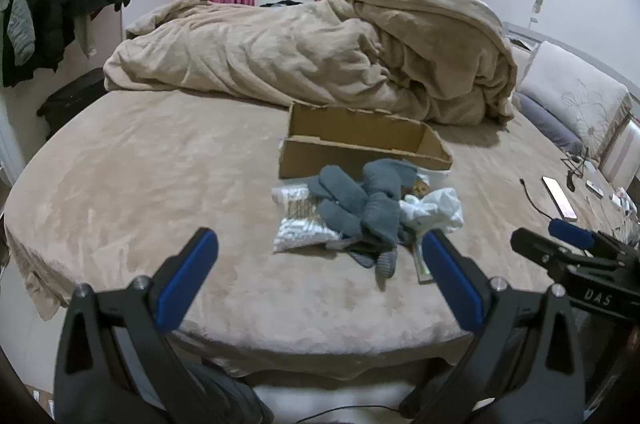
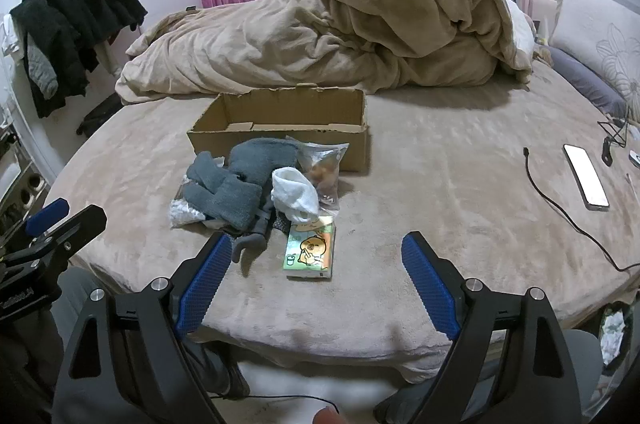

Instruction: Organize objects

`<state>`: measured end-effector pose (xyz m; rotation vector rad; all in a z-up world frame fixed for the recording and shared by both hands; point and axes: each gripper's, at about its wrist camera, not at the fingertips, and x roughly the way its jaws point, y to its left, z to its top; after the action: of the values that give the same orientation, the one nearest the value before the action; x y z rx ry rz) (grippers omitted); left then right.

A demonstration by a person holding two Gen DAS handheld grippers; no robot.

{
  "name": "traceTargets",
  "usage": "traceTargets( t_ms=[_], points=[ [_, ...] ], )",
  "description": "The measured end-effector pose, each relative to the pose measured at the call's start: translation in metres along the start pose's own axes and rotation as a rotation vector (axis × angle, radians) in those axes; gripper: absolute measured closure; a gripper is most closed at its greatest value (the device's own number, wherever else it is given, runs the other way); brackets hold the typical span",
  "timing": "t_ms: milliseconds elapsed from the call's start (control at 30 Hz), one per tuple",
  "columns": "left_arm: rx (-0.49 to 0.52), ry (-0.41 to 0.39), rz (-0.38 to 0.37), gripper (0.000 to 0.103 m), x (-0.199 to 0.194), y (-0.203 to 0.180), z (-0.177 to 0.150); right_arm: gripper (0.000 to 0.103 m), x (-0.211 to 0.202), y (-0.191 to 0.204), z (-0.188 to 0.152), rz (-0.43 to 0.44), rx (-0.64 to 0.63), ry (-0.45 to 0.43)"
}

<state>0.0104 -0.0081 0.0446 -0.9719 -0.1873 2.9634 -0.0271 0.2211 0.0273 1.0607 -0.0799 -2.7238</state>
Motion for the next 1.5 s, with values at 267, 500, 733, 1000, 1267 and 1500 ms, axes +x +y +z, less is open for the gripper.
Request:
traceTargets(
  t_ms=[267, 500, 733, 1000, 1267, 1500],
  points=[
    [-0.001, -0.009, -0.011, 0.001, -0.0047, -0.0001, 0.0009, 0.014, -0.0063, 0.0033, 0.0017, 0.008, -0.003, -0.010],
    [-0.008, -0.015, -0.009, 0.001, -0.0069, 0.0016, 0.0012, 0.014, -0.0071, 0.0040, 0.0015, 0.013, -0.004, -0.009],
    [-0.010, -0.015, -0.009, 0.001, -0.0069, 0.0021, 0.0014, 0.014, -0.0062, 0.0037, 0.0010, 0.013, 0.000, -0.008],
    [-0.007, -0.013, -0.012, 0.001, -0.0089, 0.0028, 0.0009, 0.014, -0.0097, 0.0046, 0.0024, 0.016, 0.006, -0.013],
    [-0.006, -0.012, -0.011, 0.001, -0.0100, 0.0019, 0.0015, 0.014, -0.0098, 0.0047, 0.0023, 0.009, 0.004, -0.018],
    [-0.007, -0.011, -0.012, 0.001, -0.0100, 0.0021, 0.0013, 0.014, -0.0092, 0.0051, 0.0021, 0.008, 0.003, -0.019]
  ],
)
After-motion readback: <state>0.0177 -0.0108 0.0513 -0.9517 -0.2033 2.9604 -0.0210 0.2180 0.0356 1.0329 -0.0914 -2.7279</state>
